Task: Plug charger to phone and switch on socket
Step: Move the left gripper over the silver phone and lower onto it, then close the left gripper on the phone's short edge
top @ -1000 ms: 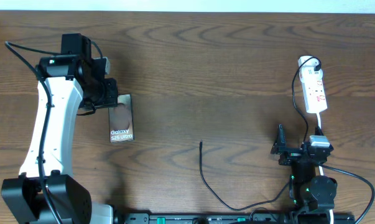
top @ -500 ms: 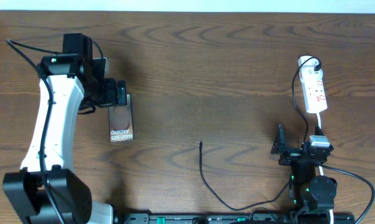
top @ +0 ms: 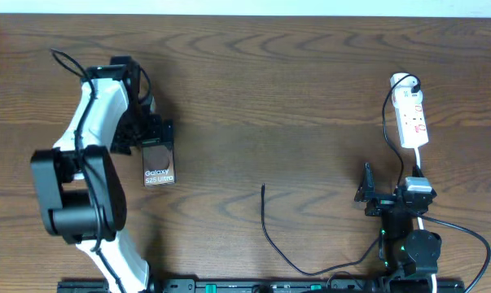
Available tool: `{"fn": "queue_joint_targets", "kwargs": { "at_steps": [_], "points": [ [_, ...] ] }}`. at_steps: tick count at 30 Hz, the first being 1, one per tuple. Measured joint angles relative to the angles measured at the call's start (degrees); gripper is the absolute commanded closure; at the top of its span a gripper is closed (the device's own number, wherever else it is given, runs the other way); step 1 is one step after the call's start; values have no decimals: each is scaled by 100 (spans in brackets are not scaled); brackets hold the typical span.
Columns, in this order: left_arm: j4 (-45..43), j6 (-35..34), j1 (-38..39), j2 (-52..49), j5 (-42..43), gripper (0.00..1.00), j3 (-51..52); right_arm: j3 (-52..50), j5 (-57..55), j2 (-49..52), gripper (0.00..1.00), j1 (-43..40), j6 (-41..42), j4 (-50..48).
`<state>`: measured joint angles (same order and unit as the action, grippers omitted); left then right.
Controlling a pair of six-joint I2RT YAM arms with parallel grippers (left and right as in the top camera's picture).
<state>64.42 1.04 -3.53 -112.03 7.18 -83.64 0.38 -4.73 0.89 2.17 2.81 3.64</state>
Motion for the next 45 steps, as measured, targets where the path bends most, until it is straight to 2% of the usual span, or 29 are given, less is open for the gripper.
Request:
{"fn": "queue_joint_targets", "kwargs": {
  "at_steps": [9,24,34,45],
  "points": [
    [-192,0,0,-619,20,0,0,0,0,0,1,0,0,0],
    [-682,2,24,-621,9,0,11,0,-2,0,1,0,0,0],
    [-905,-44,564,-621,-387,0,273,0,0,0,1,0,0,0],
    [-935,-243,341,-540,-629,1,273,0,0,0,1,0,0,0]
  ]
}}
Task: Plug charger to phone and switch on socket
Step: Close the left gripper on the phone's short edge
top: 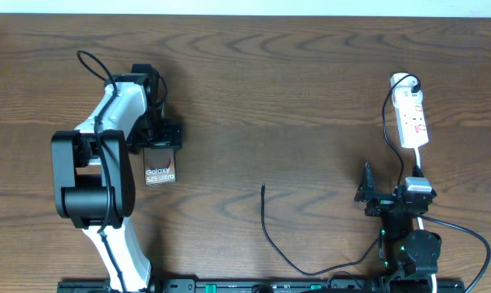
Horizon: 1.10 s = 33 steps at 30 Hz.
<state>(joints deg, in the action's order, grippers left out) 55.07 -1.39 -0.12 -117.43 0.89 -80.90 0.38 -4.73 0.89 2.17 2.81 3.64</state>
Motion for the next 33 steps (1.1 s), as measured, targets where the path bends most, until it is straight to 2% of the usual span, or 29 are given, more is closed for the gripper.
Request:
{"fn": "queue_joint_targets", "kwargs": {
  "at_steps": [10,19,33],
  "points": [
    [-142,-13,-15,59,118,1,98,0,0,0,1,0,0,0],
    [-719,-57,-15,909,177,1,846,0,0,0,1,0,0,0],
    [-876,-57,-15,931,177,1,1117,0,0,0,1,0,0,0]
  ]
}}
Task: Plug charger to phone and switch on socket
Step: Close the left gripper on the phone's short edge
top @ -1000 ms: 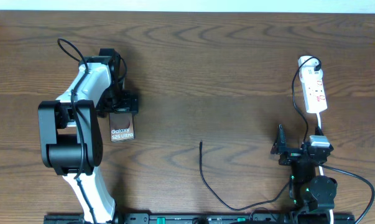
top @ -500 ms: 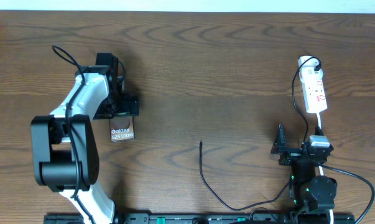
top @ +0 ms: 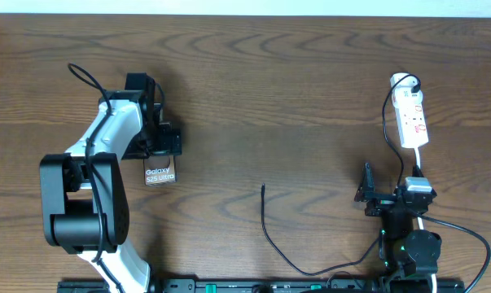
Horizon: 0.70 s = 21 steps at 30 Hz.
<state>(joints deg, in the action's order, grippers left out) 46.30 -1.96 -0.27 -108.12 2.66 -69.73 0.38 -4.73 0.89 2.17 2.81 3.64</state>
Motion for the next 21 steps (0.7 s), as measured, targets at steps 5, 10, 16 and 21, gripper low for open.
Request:
{"fn": "queue_joint_targets", "kwargs": {
  "at_steps": [5,10,16,21],
  "points": [
    [-122,0,0,0,2,1,107,0,0,0,1,0,0,0],
    [-358,0,0,0,0,1,116,0,0,0,1,0,0,0],
    [-459,0,0,0,0,1,116,0,0,0,1,0,0,0],
    [-413,0,0,0,0,1,116,0,0,0,1,0,0,0]
  ]
}}
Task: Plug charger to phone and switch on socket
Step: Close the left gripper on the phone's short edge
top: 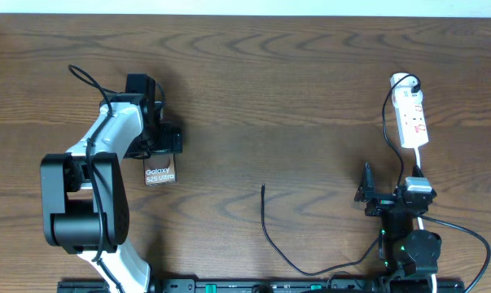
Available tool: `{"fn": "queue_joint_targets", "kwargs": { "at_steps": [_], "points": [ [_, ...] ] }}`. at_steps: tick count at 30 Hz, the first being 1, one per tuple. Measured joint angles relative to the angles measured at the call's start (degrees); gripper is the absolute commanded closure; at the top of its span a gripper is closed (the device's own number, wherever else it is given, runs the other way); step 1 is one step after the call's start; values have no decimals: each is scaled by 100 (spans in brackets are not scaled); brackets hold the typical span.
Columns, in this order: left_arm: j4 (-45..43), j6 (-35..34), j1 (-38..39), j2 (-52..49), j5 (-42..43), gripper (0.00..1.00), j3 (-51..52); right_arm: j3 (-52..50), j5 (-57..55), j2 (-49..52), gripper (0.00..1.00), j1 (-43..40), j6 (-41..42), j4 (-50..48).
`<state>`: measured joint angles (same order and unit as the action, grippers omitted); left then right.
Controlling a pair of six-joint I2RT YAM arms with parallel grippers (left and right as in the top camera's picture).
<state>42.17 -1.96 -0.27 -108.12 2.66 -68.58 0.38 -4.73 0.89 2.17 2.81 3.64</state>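
Note:
The phone (160, 173) lies face up at the left of the table, its screen reading Galaxy S25 Ultra. My left gripper (166, 143) sits over the phone's far end and hides it; its jaws cannot be made out from above. The black charger cable (268, 232) lies at the front middle, with its free plug end (262, 188) pointing away from me, well right of the phone. A white power strip (412, 118) lies at the far right with a black plug (404, 82) in its far end. My right gripper (366, 194) rests near the front right, touching nothing.
The cable loops along the front edge (326, 270) toward the right arm's base and runs up beside the power strip. The white left arm (107, 142) stretches from the front left across to the phone. Bare wooden table (269, 98) lies between phone and strip.
My left gripper was over the phone's far end from the oldest moment. It then stood a little further right and nearer me, covering more of the phone. The phone itself has barely shifted. The cable, the strip and the right arm have stayed where they were.

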Motion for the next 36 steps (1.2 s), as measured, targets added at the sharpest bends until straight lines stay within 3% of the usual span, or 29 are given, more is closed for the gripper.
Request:
{"fn": "queue_joint_targets", "kwargs": {
  "at_steps": [36],
  "points": [
    [-203,0,0,-221,44,1,28,0,0,0,1,0,0,0]
  ]
}}
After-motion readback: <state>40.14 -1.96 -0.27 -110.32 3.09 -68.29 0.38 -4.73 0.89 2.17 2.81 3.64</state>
